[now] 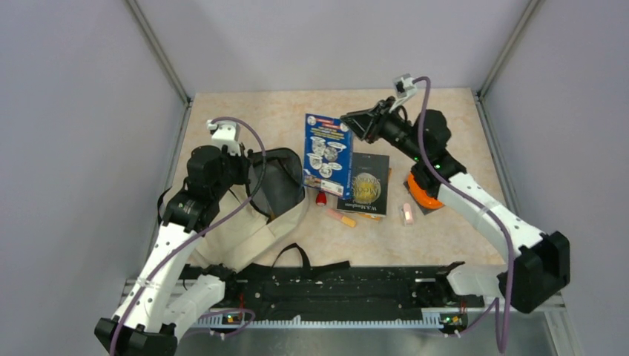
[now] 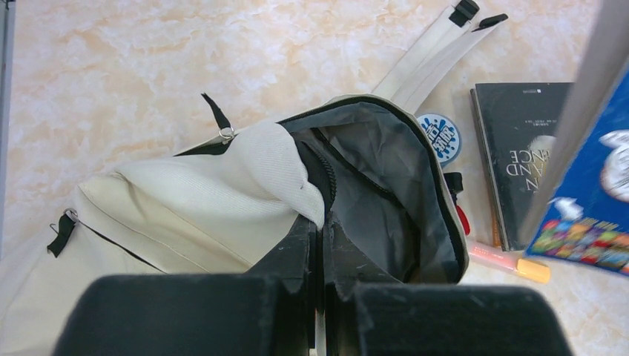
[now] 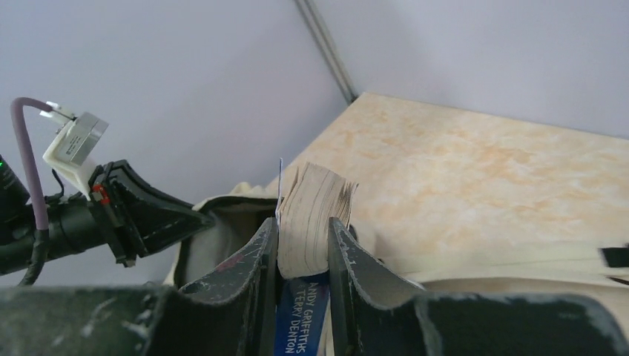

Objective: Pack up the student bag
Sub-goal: Pick up the book from the center of the board, then place the book in the student bag.

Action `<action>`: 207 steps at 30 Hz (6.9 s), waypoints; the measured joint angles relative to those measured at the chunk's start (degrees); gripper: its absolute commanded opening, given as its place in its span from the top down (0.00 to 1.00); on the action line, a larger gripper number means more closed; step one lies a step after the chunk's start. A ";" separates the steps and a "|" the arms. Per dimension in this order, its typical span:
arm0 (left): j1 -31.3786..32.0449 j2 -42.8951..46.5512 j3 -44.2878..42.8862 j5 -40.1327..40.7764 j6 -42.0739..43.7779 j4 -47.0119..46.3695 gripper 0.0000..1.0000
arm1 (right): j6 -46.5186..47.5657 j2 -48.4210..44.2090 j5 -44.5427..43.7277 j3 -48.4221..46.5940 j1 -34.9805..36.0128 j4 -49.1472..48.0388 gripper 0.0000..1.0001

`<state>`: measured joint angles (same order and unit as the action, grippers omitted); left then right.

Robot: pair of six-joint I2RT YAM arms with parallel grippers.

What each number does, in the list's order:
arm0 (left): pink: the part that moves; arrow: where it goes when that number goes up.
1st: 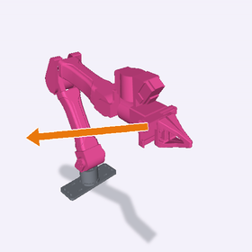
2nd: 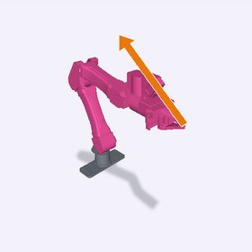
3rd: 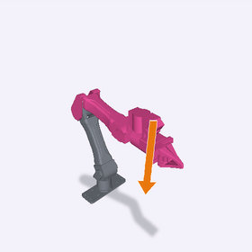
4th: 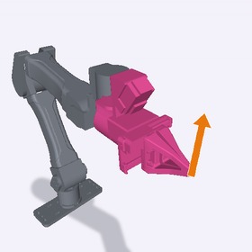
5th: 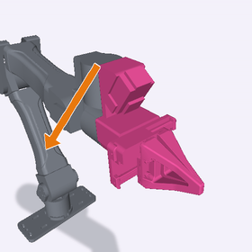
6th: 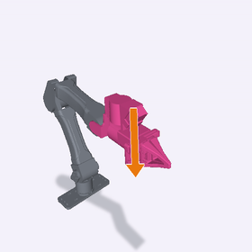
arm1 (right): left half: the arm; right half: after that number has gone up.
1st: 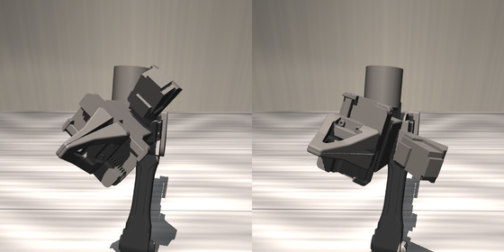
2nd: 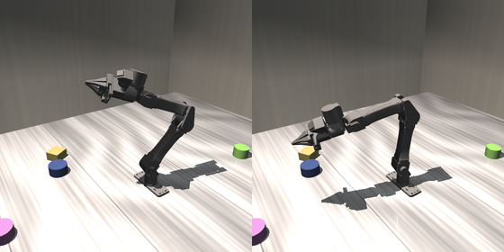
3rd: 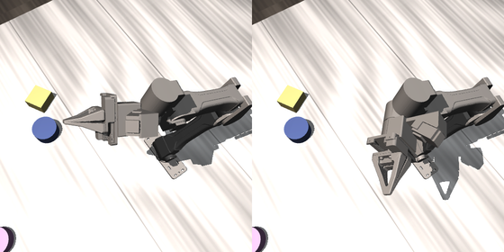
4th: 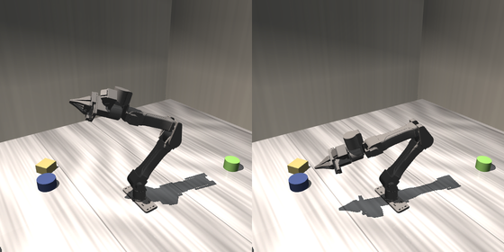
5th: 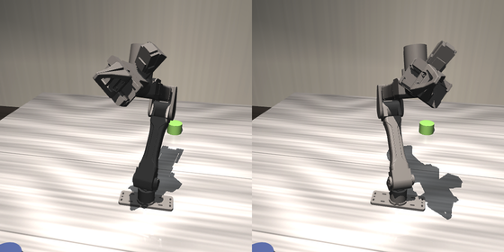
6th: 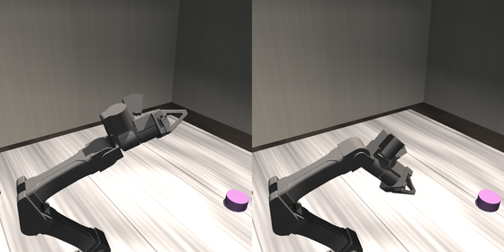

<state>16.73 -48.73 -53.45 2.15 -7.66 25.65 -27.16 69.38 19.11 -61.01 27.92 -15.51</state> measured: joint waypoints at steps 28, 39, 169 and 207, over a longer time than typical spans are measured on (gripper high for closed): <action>0.00 0.24 0.00 -0.83 -0.02 0.48 1.00 | -11.74 38.86 -9.55 -7.67 14.97 -13.64 0.75; 0.00 0.24 0.00 -1.25 -0.22 0.70 1.00 | -15.10 42.49 -4.00 -5.81 15.43 -19.45 0.52; -0.52 5.07 -1.16 1.73 3.08 3.87 1.00 | -18.75 65.26 -3.82 -35.45 32.79 2.10 0.51; -1.33 6.84 1.75 5.57 1.68 1.66 1.00 | -1.40 21.09 -22.14 1.11 30.40 1.53 0.01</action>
<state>15.40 -41.89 -51.70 7.73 -5.98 27.31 -28.56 90.48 -3.03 -59.90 58.33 -13.98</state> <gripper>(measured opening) 0.027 0.985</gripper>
